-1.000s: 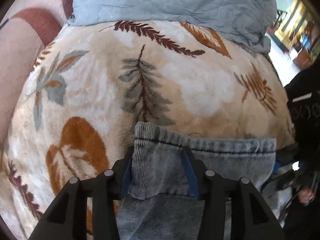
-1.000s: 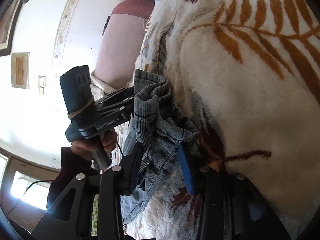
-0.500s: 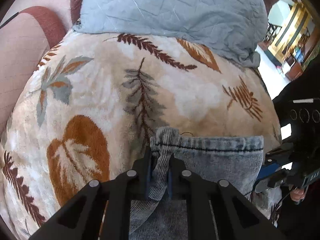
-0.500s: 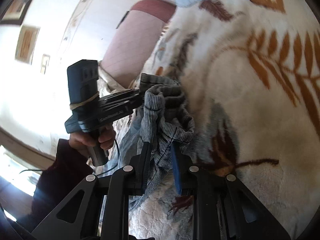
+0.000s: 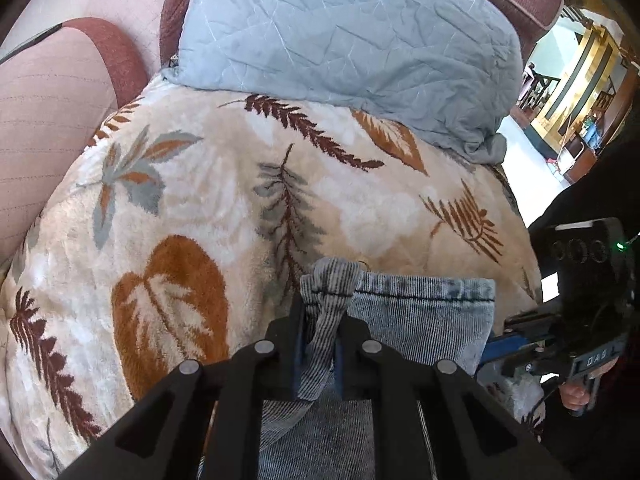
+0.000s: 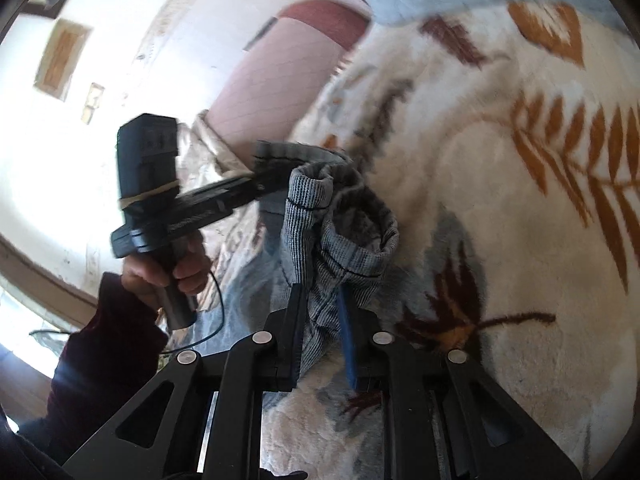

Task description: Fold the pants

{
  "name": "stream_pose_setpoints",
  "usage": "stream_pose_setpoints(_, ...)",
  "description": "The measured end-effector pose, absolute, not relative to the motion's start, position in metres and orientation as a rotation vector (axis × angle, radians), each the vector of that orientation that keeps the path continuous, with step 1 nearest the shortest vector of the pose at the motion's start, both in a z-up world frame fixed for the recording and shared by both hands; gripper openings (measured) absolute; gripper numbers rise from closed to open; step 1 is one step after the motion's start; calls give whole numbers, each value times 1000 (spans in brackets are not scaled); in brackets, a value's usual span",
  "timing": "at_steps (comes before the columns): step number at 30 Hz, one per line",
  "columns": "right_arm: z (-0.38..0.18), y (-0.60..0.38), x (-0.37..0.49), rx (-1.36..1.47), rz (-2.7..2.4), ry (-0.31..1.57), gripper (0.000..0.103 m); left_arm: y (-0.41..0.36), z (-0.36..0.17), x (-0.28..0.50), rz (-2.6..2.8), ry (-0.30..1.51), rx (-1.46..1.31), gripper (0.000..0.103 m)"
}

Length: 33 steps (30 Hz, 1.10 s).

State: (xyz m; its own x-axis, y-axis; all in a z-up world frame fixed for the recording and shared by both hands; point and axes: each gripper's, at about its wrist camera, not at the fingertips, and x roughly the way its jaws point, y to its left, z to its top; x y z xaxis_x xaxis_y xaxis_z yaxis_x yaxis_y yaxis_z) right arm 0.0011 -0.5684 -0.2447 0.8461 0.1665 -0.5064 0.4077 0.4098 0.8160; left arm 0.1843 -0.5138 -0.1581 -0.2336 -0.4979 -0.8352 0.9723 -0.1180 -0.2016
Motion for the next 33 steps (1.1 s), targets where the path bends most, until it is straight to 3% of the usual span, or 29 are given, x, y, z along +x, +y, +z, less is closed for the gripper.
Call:
stream_pose_setpoints(2, -260, -578, -5, 1300, -170, 565, 64, -518, -164, 184, -1614, 940, 734, 13)
stream_pose_setpoints(13, -261, -589, 9, 1346, -201, 537, 69, -524, -173, 188, -1605, 966, 731, 13)
stream_pose_setpoints(14, -260, -589, 14, 1322, -189, 543, 60, -523, -173, 187, -1606, 963, 733, 13)
stream_pose_setpoints(15, -263, -591, 17, 1321, -165, 545, 30, -524, -173, 189, -1606, 962, 733, 13)
stream_pose_setpoints(16, -270, -594, 18, 1360, -129, 547, 24, -523, -172, 189, -1604, 961, 732, 13)
stream_pose_setpoints(19, -274, -595, 11, 1382, -131, 531, 19, -519, -167, 192, -1613, 953, 701, 13)
stream_pose_setpoints(33, -161, -509, 22, 874, -112, 504, 20, -449, -94, 215, -1669, 874, 478, 13)
